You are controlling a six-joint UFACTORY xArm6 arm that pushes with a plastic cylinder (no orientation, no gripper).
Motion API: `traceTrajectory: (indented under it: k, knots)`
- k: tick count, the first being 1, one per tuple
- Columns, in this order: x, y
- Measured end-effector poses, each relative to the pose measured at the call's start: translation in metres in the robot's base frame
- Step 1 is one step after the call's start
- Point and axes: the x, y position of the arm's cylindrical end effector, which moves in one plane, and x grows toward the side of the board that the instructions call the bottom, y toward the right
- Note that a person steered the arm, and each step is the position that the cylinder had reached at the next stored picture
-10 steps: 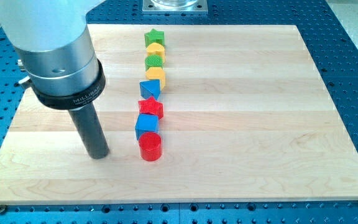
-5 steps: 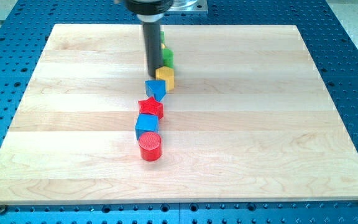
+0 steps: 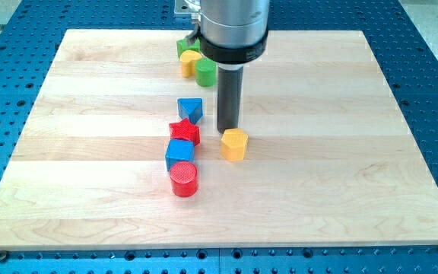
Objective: Move the hexagon to the bottom right
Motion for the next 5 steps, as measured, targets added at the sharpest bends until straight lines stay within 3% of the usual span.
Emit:
traceTrajectory:
  k: [1,2,3,4,5]
  knots:
    - [0.07,0.023]
    - [0.08,0.096]
    - [0.075,0.071]
    - [0.101,0.049]
    - [0.122,0.119]
